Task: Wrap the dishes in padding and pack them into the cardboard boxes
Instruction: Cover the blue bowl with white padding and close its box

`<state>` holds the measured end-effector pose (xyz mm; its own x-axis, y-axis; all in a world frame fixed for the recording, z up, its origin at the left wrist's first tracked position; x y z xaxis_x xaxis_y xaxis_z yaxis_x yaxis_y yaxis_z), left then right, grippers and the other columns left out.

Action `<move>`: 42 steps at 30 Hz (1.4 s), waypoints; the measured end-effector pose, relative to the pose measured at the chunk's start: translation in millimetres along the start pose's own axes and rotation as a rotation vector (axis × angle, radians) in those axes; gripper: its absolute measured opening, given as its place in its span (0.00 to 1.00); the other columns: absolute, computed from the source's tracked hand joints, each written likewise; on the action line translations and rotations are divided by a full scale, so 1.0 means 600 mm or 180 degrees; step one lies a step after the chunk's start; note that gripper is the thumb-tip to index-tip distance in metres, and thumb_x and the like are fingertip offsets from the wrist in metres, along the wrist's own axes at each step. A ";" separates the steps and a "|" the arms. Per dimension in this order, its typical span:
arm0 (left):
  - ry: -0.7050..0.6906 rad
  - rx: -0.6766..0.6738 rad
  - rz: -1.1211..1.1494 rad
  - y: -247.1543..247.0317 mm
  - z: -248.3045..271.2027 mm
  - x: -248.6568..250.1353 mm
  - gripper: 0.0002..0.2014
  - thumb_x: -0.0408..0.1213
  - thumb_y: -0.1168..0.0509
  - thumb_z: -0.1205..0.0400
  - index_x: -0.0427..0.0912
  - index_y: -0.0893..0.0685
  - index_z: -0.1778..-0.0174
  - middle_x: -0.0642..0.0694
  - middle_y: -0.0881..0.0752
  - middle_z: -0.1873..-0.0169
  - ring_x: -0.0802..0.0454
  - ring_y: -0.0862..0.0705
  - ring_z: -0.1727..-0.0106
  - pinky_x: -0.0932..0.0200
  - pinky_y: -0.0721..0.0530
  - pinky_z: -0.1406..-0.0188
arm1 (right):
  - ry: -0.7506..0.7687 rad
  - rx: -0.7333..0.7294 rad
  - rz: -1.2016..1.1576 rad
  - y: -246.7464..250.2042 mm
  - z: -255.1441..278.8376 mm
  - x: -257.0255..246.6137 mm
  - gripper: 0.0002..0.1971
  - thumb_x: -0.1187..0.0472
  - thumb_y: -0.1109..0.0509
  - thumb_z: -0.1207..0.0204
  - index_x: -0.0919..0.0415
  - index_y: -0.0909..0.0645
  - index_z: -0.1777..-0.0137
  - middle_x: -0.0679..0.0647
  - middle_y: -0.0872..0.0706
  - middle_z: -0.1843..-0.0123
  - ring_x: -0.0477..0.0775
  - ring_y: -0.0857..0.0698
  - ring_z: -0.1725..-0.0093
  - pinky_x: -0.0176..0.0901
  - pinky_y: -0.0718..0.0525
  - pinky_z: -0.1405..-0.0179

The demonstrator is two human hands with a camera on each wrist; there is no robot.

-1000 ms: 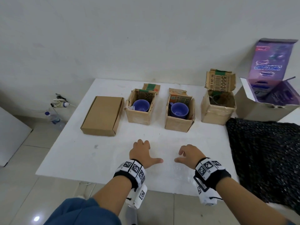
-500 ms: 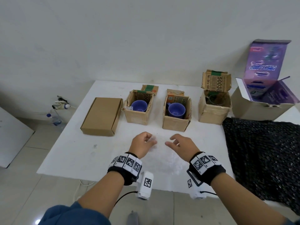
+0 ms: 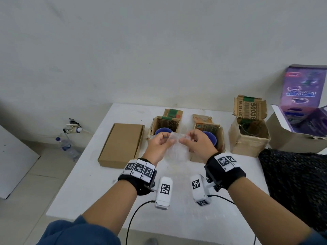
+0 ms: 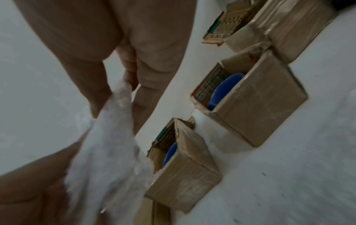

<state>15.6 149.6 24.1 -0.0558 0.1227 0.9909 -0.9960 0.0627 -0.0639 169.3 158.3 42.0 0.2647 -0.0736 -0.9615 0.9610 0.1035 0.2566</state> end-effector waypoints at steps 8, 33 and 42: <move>-0.0121 -0.0282 -0.0915 0.061 -0.101 0.022 0.10 0.35 0.28 0.23 0.42 0.21 0.49 0.40 0.12 0.52 0.45 0.13 0.52 0.50 0.13 0.54 | 0.0358 0.0309 0.0138 -0.037 -0.103 -0.052 0.16 0.71 0.21 0.34 0.54 0.26 0.62 0.46 0.21 0.66 0.43 0.24 0.68 0.32 0.23 0.65; -0.1262 -0.1628 -0.2974 0.022 -0.148 -0.051 0.04 0.37 0.44 0.15 0.45 0.26 0.47 0.48 0.17 0.55 0.53 0.20 0.59 0.60 0.26 0.61 | -0.0821 0.0282 0.1152 -0.067 -0.135 0.062 0.20 0.66 0.38 0.19 0.55 0.32 0.28 0.61 0.19 0.44 0.61 0.15 0.49 0.58 0.10 0.58; -0.1424 -0.1682 -0.3273 0.017 -0.153 -0.060 0.11 0.42 0.39 0.16 0.42 0.13 0.48 0.51 0.25 0.53 0.55 0.29 0.49 0.58 0.28 0.42 | -0.0847 0.0318 0.1237 -0.062 -0.154 0.064 0.29 0.66 0.26 0.28 0.51 0.34 0.30 0.51 0.22 0.59 0.60 0.13 0.57 0.60 0.12 0.52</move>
<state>13.7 236.7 -23.2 0.6123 -0.5621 0.5560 -0.4470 0.3340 0.8298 136.1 243.1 -13.8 0.6047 -0.3011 -0.7374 0.7864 0.0788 0.6127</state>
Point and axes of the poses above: each hand's wrist, its own z-axis away from the middle knuckle, its own y-axis out of the back of the hand, x = y × z, the point moved 7 cm from there along -z, towards the middle knuckle
